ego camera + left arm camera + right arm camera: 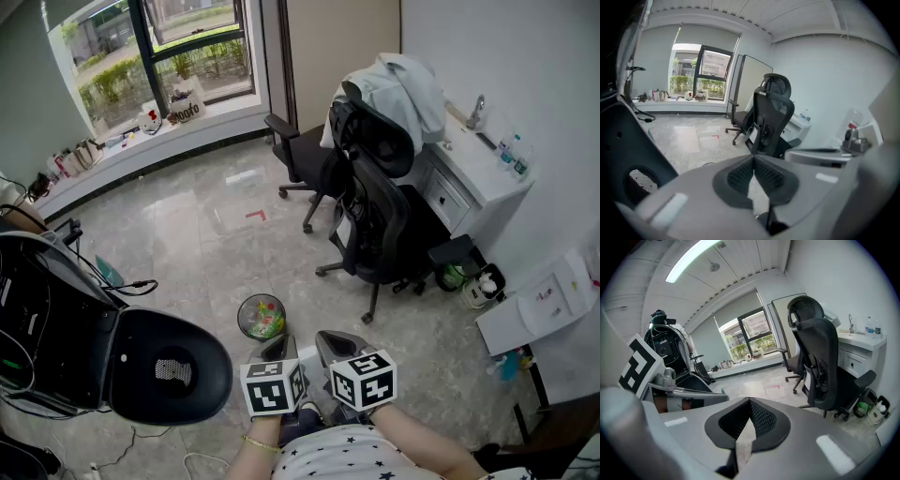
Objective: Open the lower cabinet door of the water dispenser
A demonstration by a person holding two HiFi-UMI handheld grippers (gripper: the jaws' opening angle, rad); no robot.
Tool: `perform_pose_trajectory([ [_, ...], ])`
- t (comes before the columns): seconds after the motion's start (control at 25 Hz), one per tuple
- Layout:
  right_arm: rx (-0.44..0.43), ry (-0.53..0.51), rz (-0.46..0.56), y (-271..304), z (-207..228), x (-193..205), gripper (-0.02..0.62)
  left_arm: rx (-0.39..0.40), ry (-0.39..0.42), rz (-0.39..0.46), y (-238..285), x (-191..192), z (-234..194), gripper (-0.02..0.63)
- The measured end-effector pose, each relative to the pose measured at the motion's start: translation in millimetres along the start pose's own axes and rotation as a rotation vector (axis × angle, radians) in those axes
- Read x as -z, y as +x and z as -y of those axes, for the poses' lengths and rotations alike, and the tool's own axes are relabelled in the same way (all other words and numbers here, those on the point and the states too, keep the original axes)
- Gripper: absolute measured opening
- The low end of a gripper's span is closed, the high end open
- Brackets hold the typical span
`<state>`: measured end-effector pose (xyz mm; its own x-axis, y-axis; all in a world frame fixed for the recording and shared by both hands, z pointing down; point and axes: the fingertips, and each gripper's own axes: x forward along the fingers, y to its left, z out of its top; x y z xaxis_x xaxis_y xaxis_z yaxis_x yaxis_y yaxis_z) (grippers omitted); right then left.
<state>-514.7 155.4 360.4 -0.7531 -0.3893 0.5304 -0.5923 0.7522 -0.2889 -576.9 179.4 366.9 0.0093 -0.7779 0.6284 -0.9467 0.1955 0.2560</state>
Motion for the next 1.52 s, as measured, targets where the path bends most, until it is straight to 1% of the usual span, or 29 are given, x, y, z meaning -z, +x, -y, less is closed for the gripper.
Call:
perform_pose_trajectory([
  [0.16,0.040,0.016,0.001,-4,23,0,-0.002,0.014,0.032,-0.022,14,-1,12,0.008],
  [0.28,0.081,0.056,0.003,-12,49,3,-0.002,0.047,0.063,-0.054,31,1,32,0.006],
  [0.44,0.141,0.102,0.007,-30,89,8,-0.002,0.104,0.117,-0.092,54,0,73,0.006],
  [0.6,0.192,0.129,0.019,-55,142,8,-0.002,0.147,0.163,-0.113,84,-4,126,0.006],
  [0.8,0.260,0.174,0.032,-100,227,8,-0.002,0.195,0.203,-0.141,126,-8,210,0.006],
  [1.04,0.349,0.229,0.062,-170,340,11,-0.002,0.268,0.256,-0.170,175,-6,332,0.006],
  [1.32,0.499,0.341,0.100,-260,457,33,-0.002,0.396,0.357,-0.233,222,13,476,0.006],
  [1.52,0.614,0.466,0.131,-314,519,61,-0.002,0.479,0.480,-0.286,242,31,558,0.006],
])
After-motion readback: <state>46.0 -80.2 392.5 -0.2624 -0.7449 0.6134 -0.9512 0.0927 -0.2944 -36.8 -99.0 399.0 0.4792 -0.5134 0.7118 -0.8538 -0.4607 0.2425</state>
